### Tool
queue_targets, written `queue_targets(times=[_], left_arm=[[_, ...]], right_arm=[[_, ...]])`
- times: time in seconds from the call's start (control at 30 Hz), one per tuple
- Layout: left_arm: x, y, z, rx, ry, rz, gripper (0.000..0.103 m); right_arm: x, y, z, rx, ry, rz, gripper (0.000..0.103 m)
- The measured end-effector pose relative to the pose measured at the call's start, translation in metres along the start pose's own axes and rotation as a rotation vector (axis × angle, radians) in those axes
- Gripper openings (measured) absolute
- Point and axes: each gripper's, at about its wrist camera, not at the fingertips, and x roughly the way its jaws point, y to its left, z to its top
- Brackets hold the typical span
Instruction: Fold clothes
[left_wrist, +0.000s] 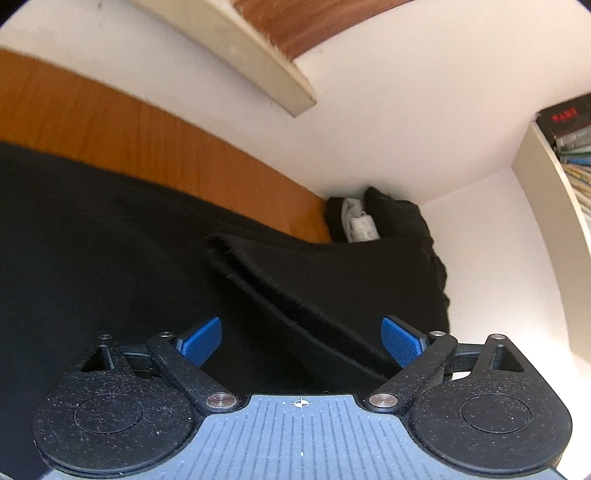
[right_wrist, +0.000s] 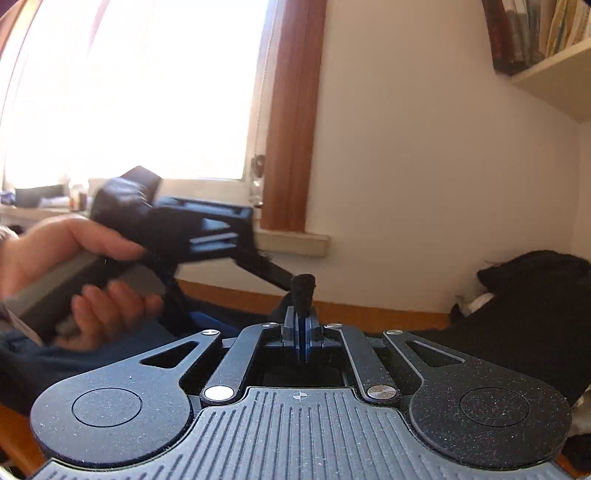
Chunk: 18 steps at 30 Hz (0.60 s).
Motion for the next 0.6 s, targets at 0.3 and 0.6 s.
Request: queue_targets(times=[0.3,0.6], left_arm=[[0.019,0.001,0.002,0.051,0.050,-0.004,0.012],[-0.082,-0.006,0.017,0.240,-0.066,-0.016,0.003]], right_arm=[[-0.017,0.018,0.002,-0.040,0.005,0.041,0.004],[-0.013,0.068,0.030,-0.099,-0.009,0.164,0.004]])
